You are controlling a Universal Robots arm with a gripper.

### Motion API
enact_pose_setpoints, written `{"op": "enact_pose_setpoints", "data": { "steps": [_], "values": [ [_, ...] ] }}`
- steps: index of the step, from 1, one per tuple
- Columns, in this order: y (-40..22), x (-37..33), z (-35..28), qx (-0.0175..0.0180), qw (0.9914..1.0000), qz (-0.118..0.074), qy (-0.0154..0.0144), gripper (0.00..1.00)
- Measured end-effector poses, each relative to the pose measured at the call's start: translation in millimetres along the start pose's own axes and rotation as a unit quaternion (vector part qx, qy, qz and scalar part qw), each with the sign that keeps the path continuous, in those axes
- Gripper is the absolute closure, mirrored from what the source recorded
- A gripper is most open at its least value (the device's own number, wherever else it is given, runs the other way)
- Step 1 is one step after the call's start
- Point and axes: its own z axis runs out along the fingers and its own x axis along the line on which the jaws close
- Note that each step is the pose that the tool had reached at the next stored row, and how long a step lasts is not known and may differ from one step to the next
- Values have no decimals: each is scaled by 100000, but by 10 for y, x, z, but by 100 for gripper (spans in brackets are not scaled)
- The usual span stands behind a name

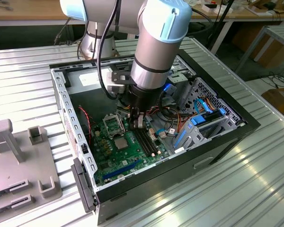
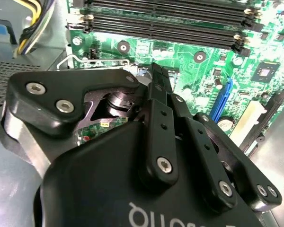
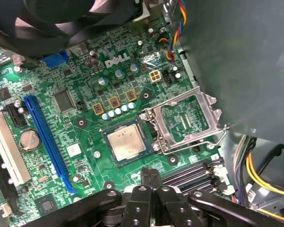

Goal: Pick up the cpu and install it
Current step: 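Close the cpu cover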

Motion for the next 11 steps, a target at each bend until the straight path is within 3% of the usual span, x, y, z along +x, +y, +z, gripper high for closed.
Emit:
{"op": "enact_pose_setpoints", "data": {
  "steps": [5,11],
  "values": [
    [-15,-96,21,-86,99999,-413,-227,89],
    [-12,-214,39,-348,99993,-677,-879,89]
  ]
}}
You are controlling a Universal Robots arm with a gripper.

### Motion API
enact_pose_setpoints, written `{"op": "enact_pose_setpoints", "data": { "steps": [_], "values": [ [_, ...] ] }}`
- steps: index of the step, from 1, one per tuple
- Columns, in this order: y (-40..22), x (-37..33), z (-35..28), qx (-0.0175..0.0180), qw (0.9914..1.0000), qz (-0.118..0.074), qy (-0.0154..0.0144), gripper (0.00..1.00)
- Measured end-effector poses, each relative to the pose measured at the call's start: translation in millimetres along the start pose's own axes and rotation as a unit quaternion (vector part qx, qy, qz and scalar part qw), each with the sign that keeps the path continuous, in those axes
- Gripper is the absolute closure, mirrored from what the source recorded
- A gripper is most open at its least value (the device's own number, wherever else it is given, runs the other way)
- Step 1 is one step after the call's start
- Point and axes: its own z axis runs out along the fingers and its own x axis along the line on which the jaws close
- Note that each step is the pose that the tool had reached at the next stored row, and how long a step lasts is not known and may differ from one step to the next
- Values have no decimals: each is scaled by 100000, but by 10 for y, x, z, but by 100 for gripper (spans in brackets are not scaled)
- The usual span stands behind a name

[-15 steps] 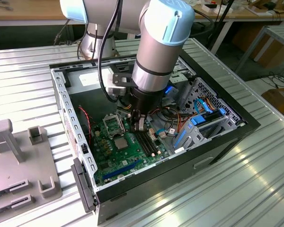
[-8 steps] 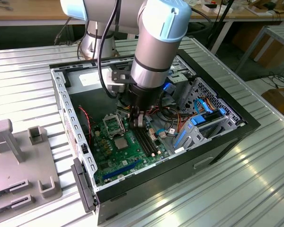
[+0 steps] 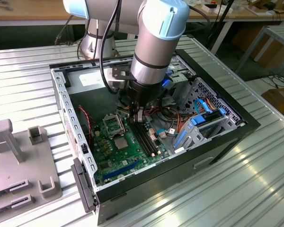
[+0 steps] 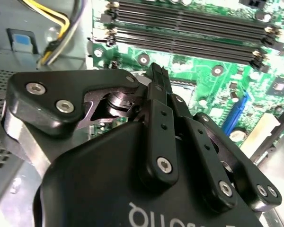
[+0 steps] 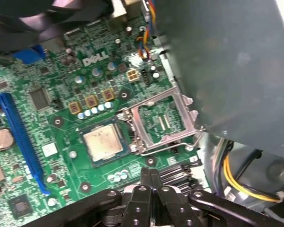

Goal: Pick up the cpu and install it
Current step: 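Close the cpu cover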

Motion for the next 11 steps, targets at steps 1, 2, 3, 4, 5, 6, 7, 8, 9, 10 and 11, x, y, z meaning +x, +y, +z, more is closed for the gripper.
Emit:
{"op": "enact_pose_setpoints", "data": {
  "steps": [1,2,3,4,5,6,7,8,9,10,11],
  "values": [
    [3,-18,3,-24,100000,-22,-61,89],
    [10,-45,9,-71,100000,-105,-172,89],
    [15,-59,13,-104,99999,-175,-257,89],
    [20,-77,19,-142,99999,-272,-355,89],
    [27,-94,24,-175,99998,-368,-444,89],
    [32,-109,29,-209,99997,-456,-522,89],
    [38,-125,34,-243,99996,-535,-613,89],
    [42,-139,38,-281,99995,-593,-712,89],
    [46,-151,41,-327,99994,-639,-818,89],
    [50,-165,44,-383,99992,-697,-963,89],
    [57,-187,44,-472,99989,-774,-1186,89]
  ]
}}
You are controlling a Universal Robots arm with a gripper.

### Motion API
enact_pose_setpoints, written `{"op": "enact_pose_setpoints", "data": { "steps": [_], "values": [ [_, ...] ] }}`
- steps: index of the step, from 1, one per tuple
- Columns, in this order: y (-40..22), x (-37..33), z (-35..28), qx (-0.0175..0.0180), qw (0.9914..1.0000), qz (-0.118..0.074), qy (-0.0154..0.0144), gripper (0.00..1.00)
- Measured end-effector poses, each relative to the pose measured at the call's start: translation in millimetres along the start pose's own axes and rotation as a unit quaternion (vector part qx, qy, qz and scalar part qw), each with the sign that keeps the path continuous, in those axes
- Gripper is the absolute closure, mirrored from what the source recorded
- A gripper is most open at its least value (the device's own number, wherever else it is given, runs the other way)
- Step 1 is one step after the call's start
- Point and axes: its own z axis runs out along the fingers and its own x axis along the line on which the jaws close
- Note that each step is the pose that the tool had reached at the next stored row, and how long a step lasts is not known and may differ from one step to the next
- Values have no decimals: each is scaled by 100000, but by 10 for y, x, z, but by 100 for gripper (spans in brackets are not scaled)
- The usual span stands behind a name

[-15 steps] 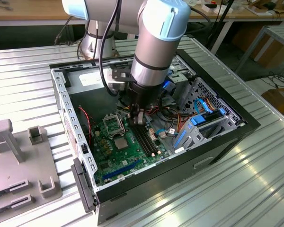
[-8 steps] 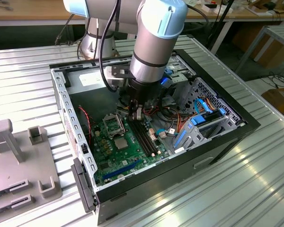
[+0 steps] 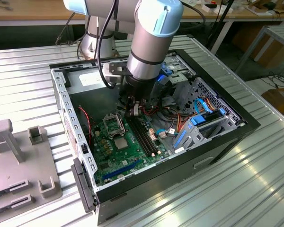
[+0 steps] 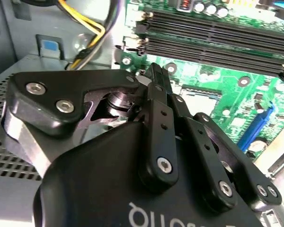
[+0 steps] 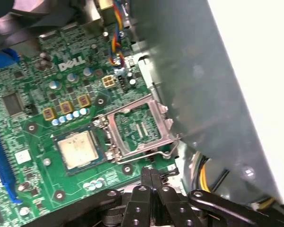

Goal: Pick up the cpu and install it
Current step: 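Close the cpu cover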

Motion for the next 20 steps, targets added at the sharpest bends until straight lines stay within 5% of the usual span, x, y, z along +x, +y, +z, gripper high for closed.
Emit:
{"op": "enact_pose_setpoints", "data": {
  "steps": [2,5,7,9,20],
  "values": [
    [6,-26,0,-245,99998,-153,-621,89],
    [7,-29,3,-999,99961,-394,-2592,89],
    [7,-29,6,-1344,99928,-523,-3506,89],
    [8,-29,9,-1435,99918,-621,-3738,89],
    [22,-70,23,-1503,99910,-871,-3868,89]
  ]
}}
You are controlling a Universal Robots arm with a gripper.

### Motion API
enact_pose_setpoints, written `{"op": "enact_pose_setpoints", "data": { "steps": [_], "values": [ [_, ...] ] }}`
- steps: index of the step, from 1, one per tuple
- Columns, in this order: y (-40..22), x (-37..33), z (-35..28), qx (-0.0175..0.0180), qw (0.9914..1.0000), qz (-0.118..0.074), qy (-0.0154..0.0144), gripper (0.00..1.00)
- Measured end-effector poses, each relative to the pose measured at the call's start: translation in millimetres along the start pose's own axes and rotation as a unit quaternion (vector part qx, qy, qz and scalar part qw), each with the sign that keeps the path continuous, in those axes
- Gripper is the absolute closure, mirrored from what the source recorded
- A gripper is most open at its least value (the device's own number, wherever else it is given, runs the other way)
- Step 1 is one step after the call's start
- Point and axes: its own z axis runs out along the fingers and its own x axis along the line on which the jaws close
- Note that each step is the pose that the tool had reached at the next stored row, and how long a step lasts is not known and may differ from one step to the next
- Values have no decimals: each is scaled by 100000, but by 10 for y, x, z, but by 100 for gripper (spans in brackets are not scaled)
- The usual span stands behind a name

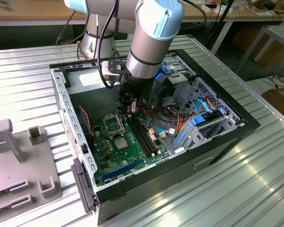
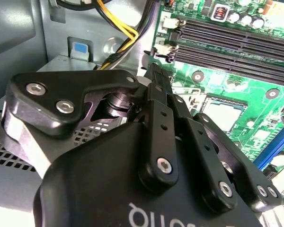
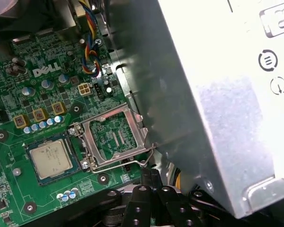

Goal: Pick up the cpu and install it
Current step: 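Close the cpu cover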

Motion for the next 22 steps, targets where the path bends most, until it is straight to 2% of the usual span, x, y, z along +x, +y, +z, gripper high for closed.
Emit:
{"op": "enact_pose_setpoints", "data": {
  "steps": [7,8,9,10,12,14,21,22],
  "values": [
    [1,-6,48,-50,100000,-191,-54,89],
    [2,-9,49,-90,100000,-207,-169,89],
    [2,-10,53,-255,99997,-229,-635,89],
    [1,-10,56,-379,99994,-240,-971,89],
    [0,-9,67,-539,99988,-252,-1421,89],
    [-1,-9,75,-644,99983,-263,-1709,89],
    [-3,-6,90,-882,99969,-443,-2295,89],
    [-3,-6,92,-951,99964,-553,-2463,89]
  ]
}}
